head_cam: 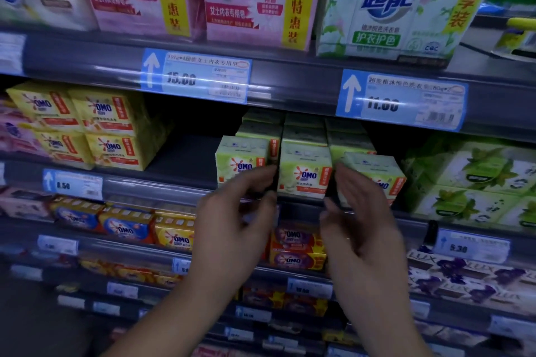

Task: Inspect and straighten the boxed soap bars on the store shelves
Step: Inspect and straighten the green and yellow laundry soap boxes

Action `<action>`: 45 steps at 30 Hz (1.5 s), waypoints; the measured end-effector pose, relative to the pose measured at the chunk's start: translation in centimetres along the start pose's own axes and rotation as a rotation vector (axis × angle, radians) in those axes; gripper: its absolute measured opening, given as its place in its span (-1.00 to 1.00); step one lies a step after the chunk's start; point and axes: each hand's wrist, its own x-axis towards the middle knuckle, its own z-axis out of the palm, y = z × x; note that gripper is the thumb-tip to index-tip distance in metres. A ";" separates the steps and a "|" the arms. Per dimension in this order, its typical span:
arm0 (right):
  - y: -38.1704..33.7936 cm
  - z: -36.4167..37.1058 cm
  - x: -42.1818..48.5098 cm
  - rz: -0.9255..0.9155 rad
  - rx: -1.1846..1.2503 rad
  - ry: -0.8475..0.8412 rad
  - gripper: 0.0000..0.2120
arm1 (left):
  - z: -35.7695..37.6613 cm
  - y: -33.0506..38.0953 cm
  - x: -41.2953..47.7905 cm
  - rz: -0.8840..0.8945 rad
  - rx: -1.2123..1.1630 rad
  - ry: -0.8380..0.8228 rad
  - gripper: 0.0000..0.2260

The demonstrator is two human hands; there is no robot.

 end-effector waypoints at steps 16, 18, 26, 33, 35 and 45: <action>-2.5 8.7 0.9 0.077 -0.160 -0.050 -0.42 | -7.1 -2.1 6.3 0.064 0.122 -0.088 -0.58; -3.1 9.1 0.3 -0.003 -0.134 0.045 -0.52 | -7.9 -2.0 6.4 0.043 -0.055 -0.081 -0.64; -3.6 10.1 -0.7 -0.017 -0.088 -0.004 -0.56 | -11.8 -3.2 4.2 -0.276 -0.569 -0.227 -0.47; -3.9 12.7 -2.6 0.023 0.071 -0.048 -0.57 | -14.5 -5.0 1.7 -0.351 -0.690 -0.325 -0.52; -3.5 13.3 -3.1 0.029 0.108 -0.024 -0.60 | -15.1 -5.2 1.3 -0.343 -0.641 -0.335 -0.51; -3.8 13.8 -3.1 0.127 0.390 -0.199 -0.45 | -18.2 -6.2 0.4 -0.025 -0.424 -0.422 -0.41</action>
